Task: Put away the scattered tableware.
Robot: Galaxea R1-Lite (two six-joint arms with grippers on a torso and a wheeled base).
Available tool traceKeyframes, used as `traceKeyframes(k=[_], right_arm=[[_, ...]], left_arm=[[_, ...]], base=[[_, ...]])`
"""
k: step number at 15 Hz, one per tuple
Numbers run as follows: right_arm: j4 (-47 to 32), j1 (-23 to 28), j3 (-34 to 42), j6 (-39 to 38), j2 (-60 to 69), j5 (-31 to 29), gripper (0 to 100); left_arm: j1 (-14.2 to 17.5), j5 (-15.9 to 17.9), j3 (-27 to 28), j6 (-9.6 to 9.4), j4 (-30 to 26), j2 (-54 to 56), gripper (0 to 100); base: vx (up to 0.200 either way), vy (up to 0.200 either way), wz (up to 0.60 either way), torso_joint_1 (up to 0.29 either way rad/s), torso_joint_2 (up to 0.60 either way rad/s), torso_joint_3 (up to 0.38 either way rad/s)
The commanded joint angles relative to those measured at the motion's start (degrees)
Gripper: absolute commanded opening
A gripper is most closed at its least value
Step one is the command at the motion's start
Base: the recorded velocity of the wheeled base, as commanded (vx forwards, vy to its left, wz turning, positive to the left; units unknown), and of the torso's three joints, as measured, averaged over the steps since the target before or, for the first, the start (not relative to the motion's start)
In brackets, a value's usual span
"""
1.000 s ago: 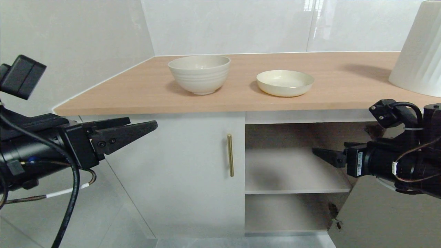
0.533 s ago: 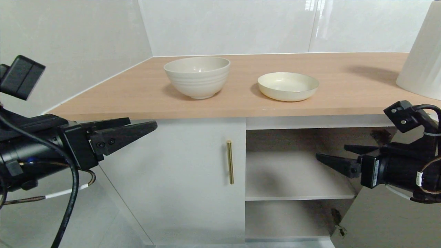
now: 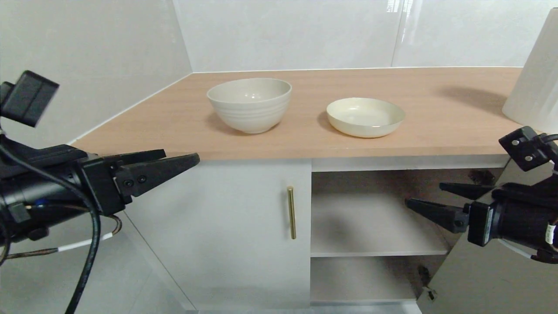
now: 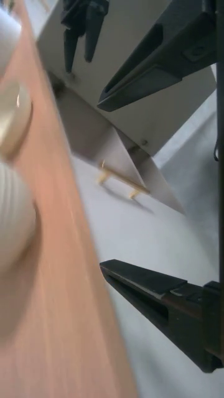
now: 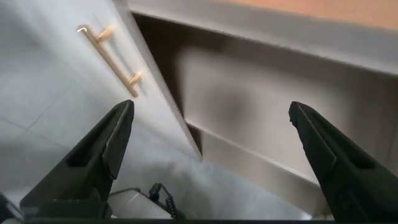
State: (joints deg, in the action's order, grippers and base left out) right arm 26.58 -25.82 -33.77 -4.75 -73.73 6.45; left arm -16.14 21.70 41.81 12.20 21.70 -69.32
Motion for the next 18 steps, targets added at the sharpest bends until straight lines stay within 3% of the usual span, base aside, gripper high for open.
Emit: traceKeyframes(k=[1, 11, 14, 16, 17, 18], right_arm=[[0.1, 0.0, 0.1, 0.0, 0.3, 0.1, 100], [0.5, 0.0, 0.0, 0.1, 0.2, 0.1, 100], [2.6, 0.6, -0.6, 0.1, -0.5, 0.0, 100], [2.3, 2.1, -5.3, 0.6, -4.1, -0.6, 100], [-3.6, 2.4, -12.7, -0.2, -8.1, -3.7, 100], [-10.9, 2.4, -19.7, -3.2, -9.6, -6.8, 100]], left_arm=[[0.0, 0.0, 0.0, 0.01, 0.1, -0.3, 100], [0.0, 0.1, 0.1, 0.10, 0.0, -0.6, 100], [0.0, 0.1, 1.3, 0.10, 0.1, -2.8, 100], [0.0, -0.1, 3.1, 0.28, -0.1, -4.3, 100], [0.0, -0.4, 7.9, 3.18, -2.0, -6.8, 100], [0.0, -0.4, 13.7, 7.84, -6.9, -8.0, 100]], base=[[0.000, 0.000, 0.00, 0.144, -0.43, -0.334], [0.000, 0.000, 0.00, 0.160, -0.49, -0.296], [0.000, 0.000, 0.00, 0.074, -0.18, -0.105], [0.000, 0.000, 0.00, 0.018, -0.03, -0.021], [0.000, 0.000, 0.00, 0.000, 0.00, 0.000], [0.000, 0.000, 0.00, 0.000, 0.00, 0.000]])
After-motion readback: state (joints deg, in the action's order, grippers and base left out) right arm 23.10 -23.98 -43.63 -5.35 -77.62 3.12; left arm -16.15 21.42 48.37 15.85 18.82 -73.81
